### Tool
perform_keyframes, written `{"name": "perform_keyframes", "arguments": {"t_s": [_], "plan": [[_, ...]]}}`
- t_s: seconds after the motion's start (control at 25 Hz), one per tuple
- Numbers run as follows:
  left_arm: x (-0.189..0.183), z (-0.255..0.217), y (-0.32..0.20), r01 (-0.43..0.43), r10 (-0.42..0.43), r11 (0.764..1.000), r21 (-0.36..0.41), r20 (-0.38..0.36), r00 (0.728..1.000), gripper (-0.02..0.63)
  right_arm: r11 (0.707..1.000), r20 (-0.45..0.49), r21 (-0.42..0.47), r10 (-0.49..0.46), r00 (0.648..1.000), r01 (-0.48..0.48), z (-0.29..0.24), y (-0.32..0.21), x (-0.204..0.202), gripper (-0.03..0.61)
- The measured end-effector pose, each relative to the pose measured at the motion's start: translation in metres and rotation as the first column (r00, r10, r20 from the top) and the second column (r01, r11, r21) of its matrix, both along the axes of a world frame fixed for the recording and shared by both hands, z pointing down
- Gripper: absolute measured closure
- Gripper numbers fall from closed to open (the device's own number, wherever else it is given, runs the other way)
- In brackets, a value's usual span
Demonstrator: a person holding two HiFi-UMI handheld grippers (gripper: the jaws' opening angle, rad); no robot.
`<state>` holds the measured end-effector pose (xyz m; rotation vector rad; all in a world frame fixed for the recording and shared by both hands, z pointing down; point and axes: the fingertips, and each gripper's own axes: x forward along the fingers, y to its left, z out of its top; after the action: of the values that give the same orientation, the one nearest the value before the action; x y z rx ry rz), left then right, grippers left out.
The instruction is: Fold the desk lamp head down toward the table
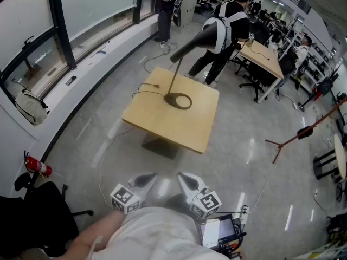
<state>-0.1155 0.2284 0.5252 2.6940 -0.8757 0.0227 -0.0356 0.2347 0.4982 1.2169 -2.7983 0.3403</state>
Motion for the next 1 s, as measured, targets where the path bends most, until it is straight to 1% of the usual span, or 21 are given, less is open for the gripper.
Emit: {"name": "perform_keyframes", "arguments": {"t_s": [0.08,0.12,0.16,0.4,0.56,0.68,1.0], "plan": [[-0.005,0.001,-0.002,0.022,-0.022,1.0,-0.008,-0.003,1.0,0.612,1.0,0.138,0.013,-0.001,0.99,-0.001,-0.013,-0.002,0.002,0.565],[-0.007,0.001,-0.003,0.031,-0.031,0.999,-0.01,-0.004,1.0,0.612,1.0,0.183,0.018,-0.003,0.983,0.0,-0.018,-0.002,0.003,0.565],[-0.008,0.001,-0.003,0.037,-0.037,0.999,-0.012,-0.005,0.999,0.612,1.0,0.202,0.022,-0.005,0.979,0.001,-0.021,-0.002,0.002,0.563],[-0.013,-0.002,-0.005,0.061,-0.061,0.998,-0.002,-0.012,0.998,0.612,0.999,0.132,0.039,-0.028,0.991,0.023,-0.022,-0.005,-0.002,0.561],[-0.017,-0.002,-0.007,0.072,-0.072,0.997,0.007,-0.009,0.997,0.612,0.999,0.134,0.033,-0.017,0.991,0.013,-0.013,-0.008,0.0,0.561],[-0.019,-0.002,-0.007,0.077,-0.077,0.997,0.005,-0.008,0.997,0.612,0.999,0.11,0.03,-0.016,0.994,0.012,-0.016,-0.009,-0.002,0.561],[-0.019,0.0,-0.006,0.063,-0.063,0.998,-0.012,-0.015,0.998,0.612,1.0,0.099,0.025,-0.003,0.995,0.0,-0.019,-0.006,-0.004,0.565]]}}
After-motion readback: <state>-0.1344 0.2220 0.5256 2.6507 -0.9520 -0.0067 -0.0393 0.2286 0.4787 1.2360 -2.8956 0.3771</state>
